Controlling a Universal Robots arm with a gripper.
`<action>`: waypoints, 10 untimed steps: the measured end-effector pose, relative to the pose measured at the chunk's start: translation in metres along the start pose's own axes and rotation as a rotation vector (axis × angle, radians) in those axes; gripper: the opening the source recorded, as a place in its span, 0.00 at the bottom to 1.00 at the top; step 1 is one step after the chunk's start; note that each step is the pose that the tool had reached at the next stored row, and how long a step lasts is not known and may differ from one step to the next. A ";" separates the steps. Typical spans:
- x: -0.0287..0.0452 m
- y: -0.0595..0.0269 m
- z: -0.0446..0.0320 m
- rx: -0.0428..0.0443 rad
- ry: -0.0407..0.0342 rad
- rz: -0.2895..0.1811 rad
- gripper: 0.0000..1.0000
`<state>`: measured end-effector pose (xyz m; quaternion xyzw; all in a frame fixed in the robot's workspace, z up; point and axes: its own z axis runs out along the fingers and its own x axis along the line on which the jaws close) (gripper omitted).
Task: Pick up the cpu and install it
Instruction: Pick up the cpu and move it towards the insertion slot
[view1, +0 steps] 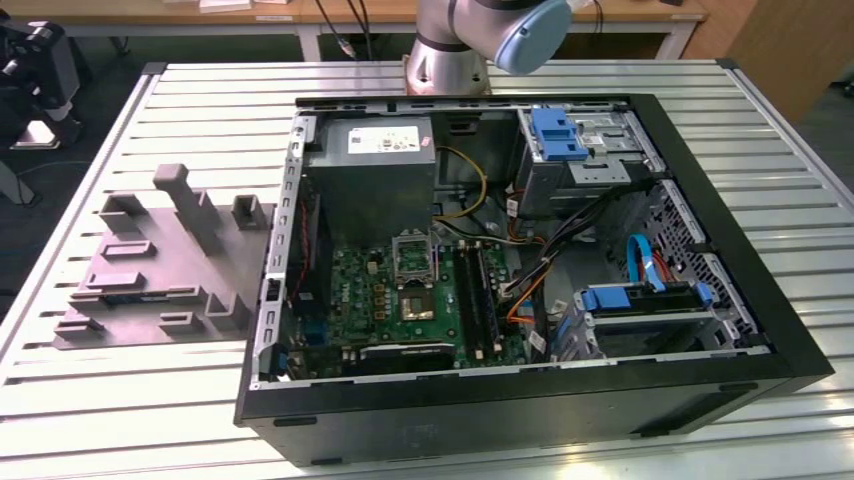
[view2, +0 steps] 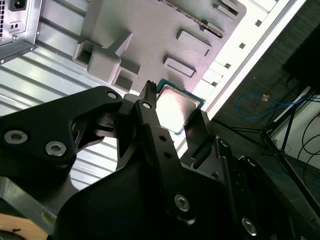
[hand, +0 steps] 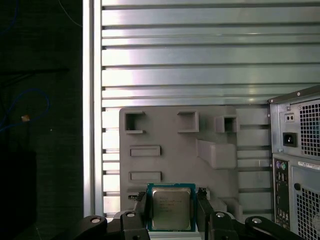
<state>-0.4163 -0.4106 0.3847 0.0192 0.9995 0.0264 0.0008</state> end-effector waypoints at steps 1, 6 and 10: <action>-0.0003 0.0000 0.0000 0.0000 -0.0001 0.000 0.47; -0.0017 0.0001 0.0000 0.0000 0.0000 0.000 0.47; -0.0029 0.0001 0.0000 0.0000 0.0000 0.000 0.47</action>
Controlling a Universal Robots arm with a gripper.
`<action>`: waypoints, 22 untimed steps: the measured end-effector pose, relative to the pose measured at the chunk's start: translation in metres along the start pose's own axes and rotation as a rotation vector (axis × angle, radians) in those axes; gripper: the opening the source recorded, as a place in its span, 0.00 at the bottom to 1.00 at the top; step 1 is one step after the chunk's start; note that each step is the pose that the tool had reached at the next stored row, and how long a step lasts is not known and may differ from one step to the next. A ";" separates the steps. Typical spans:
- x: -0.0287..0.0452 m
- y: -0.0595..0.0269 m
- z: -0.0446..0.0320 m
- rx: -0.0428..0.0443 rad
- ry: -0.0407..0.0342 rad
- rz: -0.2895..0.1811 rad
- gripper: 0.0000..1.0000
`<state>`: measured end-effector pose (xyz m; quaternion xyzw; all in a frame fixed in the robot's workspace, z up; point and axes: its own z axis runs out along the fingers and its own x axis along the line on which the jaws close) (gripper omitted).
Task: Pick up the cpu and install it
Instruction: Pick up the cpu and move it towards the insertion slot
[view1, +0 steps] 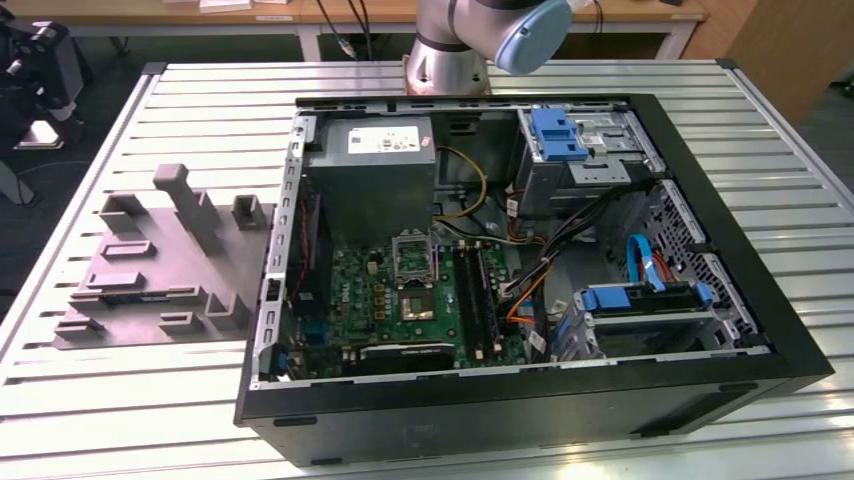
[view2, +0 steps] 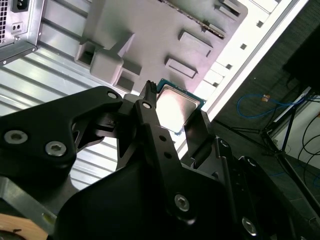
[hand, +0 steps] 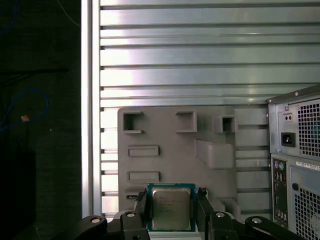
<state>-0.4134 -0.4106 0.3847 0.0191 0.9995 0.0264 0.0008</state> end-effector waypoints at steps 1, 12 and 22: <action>-0.0001 0.0000 0.0000 0.0000 0.0000 0.000 0.47; -0.0030 0.0001 0.0000 0.0000 0.0000 0.000 0.47; -0.0057 0.0002 0.0000 0.0001 0.0000 0.000 0.47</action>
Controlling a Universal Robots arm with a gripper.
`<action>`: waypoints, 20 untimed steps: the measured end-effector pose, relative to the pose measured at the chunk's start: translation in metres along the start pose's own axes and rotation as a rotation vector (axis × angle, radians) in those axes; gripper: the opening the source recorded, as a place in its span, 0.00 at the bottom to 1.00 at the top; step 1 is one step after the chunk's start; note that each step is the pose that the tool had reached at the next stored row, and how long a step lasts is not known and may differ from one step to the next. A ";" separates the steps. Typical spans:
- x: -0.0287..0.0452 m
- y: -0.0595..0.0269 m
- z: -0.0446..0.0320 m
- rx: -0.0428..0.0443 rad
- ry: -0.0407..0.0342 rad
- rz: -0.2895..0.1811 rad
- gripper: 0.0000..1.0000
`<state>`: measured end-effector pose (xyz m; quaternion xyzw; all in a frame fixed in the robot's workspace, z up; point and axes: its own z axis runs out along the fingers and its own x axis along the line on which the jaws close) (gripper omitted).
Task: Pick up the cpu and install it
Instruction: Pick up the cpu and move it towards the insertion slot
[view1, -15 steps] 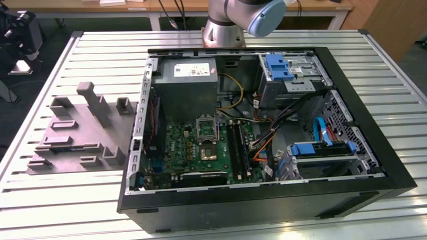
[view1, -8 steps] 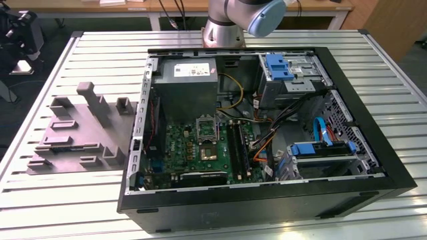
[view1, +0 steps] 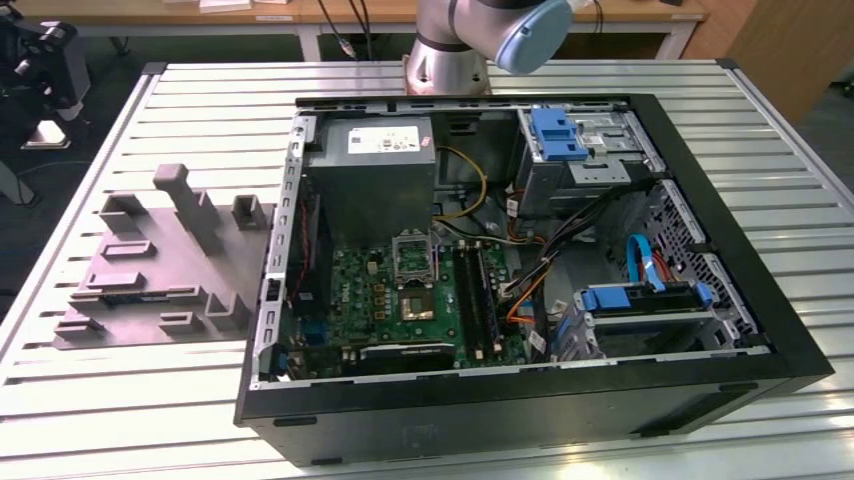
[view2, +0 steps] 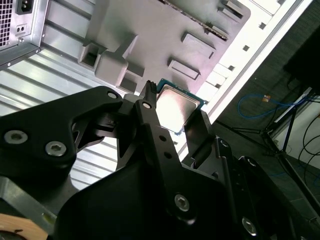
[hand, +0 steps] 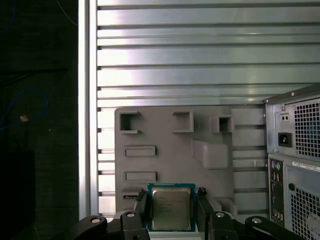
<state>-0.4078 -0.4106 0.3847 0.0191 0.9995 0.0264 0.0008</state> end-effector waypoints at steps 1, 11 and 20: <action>-0.0003 0.0000 0.0000 0.0000 0.0000 0.000 0.47; -0.0029 0.0001 0.0000 0.0000 0.0000 0.000 0.47; -0.0052 0.0002 0.0001 -0.0001 -0.0001 0.000 0.47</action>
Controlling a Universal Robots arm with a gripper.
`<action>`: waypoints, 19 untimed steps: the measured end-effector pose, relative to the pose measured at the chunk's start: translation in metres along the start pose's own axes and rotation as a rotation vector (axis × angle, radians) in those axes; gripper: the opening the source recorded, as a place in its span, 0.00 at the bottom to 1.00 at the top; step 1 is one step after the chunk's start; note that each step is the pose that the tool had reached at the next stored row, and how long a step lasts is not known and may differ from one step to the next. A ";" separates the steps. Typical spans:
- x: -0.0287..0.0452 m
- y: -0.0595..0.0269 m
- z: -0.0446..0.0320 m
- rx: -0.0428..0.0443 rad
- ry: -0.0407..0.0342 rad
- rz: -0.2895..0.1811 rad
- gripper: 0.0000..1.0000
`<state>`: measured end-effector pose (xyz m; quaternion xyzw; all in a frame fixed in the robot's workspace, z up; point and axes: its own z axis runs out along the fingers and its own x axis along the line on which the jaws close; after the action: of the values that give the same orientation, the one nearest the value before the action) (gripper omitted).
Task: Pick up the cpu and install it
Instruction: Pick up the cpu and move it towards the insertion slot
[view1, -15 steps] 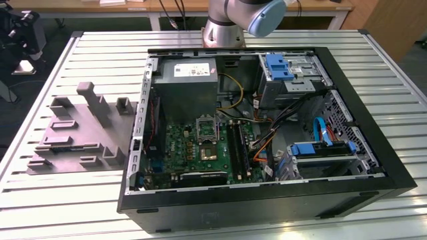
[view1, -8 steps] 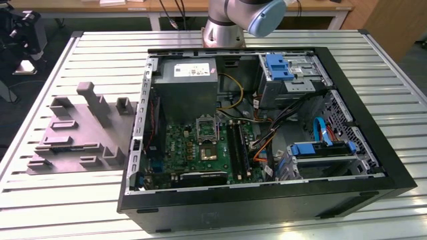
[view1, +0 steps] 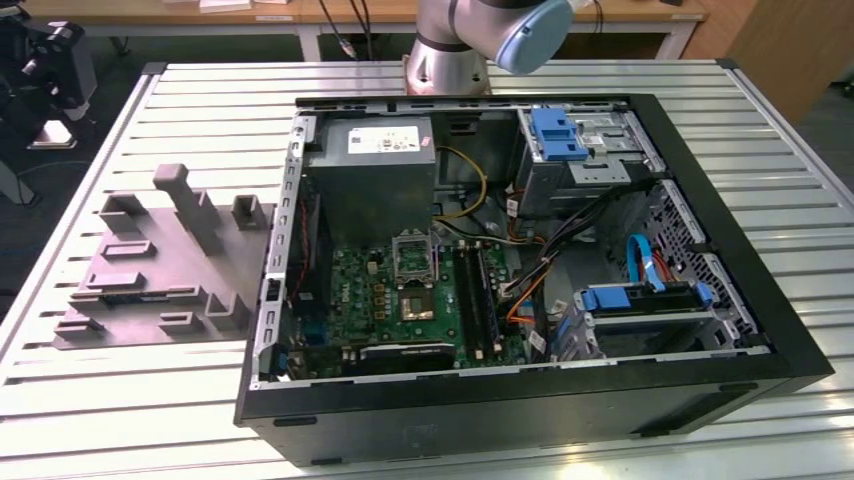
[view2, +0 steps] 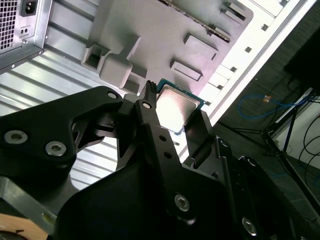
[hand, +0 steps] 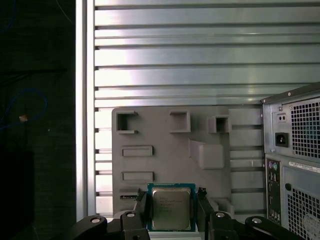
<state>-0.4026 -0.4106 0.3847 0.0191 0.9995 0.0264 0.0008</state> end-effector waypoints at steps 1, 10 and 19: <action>-0.0002 0.0000 -0.0001 0.0001 0.0001 0.000 0.47; -0.0024 0.0001 0.0000 0.0000 0.0000 0.000 0.47; -0.0051 0.0002 -0.0001 0.0001 0.0001 0.000 0.47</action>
<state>-0.3975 -0.4106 0.3848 0.0191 0.9995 0.0264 0.0008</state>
